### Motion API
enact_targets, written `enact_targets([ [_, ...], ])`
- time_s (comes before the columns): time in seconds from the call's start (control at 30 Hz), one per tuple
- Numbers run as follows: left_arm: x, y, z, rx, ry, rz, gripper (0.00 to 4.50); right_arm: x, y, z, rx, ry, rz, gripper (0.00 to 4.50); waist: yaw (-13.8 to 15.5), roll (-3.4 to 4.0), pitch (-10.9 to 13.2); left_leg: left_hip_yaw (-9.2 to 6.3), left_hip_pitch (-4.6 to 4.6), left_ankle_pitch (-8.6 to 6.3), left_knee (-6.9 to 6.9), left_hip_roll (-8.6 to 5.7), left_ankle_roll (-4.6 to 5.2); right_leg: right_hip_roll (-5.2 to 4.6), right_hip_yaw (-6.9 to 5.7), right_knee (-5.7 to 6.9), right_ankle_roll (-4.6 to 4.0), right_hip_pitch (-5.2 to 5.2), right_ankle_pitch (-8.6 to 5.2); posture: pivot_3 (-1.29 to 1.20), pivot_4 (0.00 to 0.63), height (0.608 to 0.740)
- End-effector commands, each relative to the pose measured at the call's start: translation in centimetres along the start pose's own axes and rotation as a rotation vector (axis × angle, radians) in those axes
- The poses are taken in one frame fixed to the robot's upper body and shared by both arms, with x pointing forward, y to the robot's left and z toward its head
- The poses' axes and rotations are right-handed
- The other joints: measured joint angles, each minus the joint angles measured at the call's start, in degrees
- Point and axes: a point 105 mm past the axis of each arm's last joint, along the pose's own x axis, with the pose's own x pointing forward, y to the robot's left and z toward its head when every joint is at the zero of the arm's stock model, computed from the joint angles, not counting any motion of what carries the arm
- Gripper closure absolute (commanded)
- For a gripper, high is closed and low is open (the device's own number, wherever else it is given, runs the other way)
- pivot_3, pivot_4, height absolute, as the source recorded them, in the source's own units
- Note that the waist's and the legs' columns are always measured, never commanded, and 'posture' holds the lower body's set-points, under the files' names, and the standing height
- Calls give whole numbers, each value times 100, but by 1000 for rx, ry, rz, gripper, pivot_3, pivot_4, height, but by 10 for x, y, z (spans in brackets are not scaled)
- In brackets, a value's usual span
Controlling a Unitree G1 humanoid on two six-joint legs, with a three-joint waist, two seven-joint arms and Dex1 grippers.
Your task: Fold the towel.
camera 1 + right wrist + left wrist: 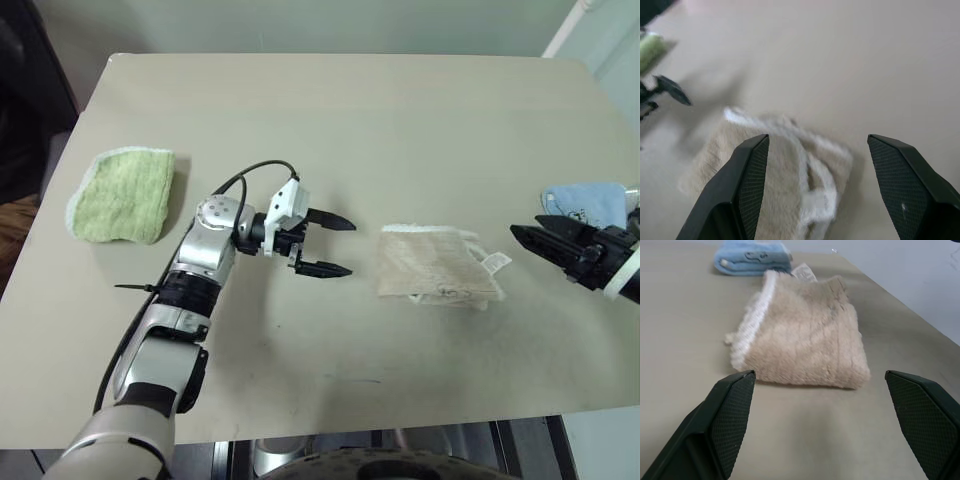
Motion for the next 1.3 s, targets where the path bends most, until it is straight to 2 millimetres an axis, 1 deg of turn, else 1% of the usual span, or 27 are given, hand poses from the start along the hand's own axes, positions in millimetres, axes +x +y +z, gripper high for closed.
enact_targets([
  [0.03, 6, 7, 21, 42, -112, 31, 0, 13, 26, 16, -136, -68, 94, 1191, -5, 0, 0, 0, 0, 0, 0, 0, 0, 0, 0, 0, 0, 0, 0, 0, 150, 740],
  [0.07, 9, 11, 27, 56, -154, 57, 0, 17, 27, 15, -128, -74, 94, 1191, -6, 0, 0, 0, 0, 0, 0, 1, 0, 0, -1, 0, 1, 1, 0, 0, 150, 740],
  [0.1, 13, 14, 33, 61, -200, 82, 0, 22, 25, 15, -124, -84, 80, 1350, 0, 0, 0, 0, 0, 1, 1, 0, 1, 0, -1, -1, 3, 2, 2, 0, 150, 740],
  [0.17, 17, 14, 41, 40, -274, 91, 0, 29, 23, 14, -123, -106, 53, 1781, 4, 0, 0, 1, -1, 5, 3, -4, 8, -6, -1, -5, 10, 5, 6, 0, 150, 740],
  [0.2, 19, 14, 44, 16, -303, 88, 0, 30, 28, 13, -121, -123, 74, 2153, 4, 0, 0, 1, -1, 5, 3, -3, 9, -7, -1, -6, 11, 4, 7, 0, 150, 740],
  [0.3, 23, 4, 52, -70, -377, 22, 627, 37, 35, 12, -96, -168, 91, 3251, -16, 1, -1, 4, -1, 5, 1, -1, 9, -5, -1, -6, 12, 1, 7, 0, 150, 740],
  [0.4, 31, -4, 54, -101, -407, -23, 1673, 45, 39, 9, -69, -208, 89, 4328, -17, 1, -1, 5, 0, 7, -1, 2, 6, -2, -2, -8, 12, 3, 7, 0, 150, 740],
  [0.43, 34, -7, 56, -124, -429, -42, 2043, 49, 40, 5, -64, -207, 86, 4500, -17, 1, -1, 6, 0, 7, 0, 2, 7, -2, -2, -8, 12, 3, 7, 0, 150, 740],
  [0.57, 45, -13, 56, -156, -450, -74, 3559, 55, 42, -4, -53, -216, 80, 4500, -13, 1, -1, 5, 3, 14, 6, 0, 10, -6, -3, -7, 16, 10, 10, 0, 150, 740],
  [0.63, 56, -18, 48, -156, -415, -92, 4284, 57, 42, -12, -53, -208, 72, 4500, -14, 1, -1, 6, 5, 18, 7, -1, 9, -6, -2, -6, 14, 11, 12, 0, 150, 740],
  [0.67, 61, -21, 43, -149, -387, -100, 4470, 58, 42, -15, -53, -203, 67, 4500, -16, 2, -1, 5, 9, 19, 7, 0, 9, -6, -2, -6, 14, 15, 13, 0, 150, 740],
  [0.77, 81, -21, 26, -96, -303, -76, 4470, 63, 39, -23, -56, -197, 44, 4500, -11, 2, -1, 3, 23, 19, 6, 0, 8, -6, -2, -7, 14, 28, 13, 0, 150, 740],
  [0.9, 107, -19, 17, -50, -267, -48, 4470, 70, 35, -32, -75, -187, 16, 4500, -13, 2, -1, 5, 25, 24, 7, -10, 15, -17, -1, -7, 20, 32, 17, 0, 150, 740],
  [1.0, 122, -20, 9, -43, -246, -34, 4470, 75, 23, -52, -40, -161, -58, 4500, -12, 2, -1, 4, 26, 25, 5, -10, 15, -18, -2, -6, 19, 34, 20, 0, 150, 740],
  [1.13, 126, -27, -7, -60, -191, -43, 4470, 81, 3, -85, -28, -125, -202, 4500, -18, 4, -2, 4, 28, 25, 1, -9, 15, -18, -2, -6, 20, 31, 22, 0, 150, 740],
  [1.23, 121, -39, -24, -96, -131, -95, 4470, 84, -9, -113, -5, -96, -311, 4500, -27, 22, -14, 2, 31, 25, -4, -8, 15, -18, -2, -7, 18, 31, 24, 0, 150, 740],
  [1.3, 117, -46, -29, -126, -109, -132, 4470, 86, -15, -125, -16, -77, -358, 4500, -40, 27, -20, 2, 37, 24, -5, -8, 16, -17, -2, -8, 18, 36, 24, 0, 150, 740],
])
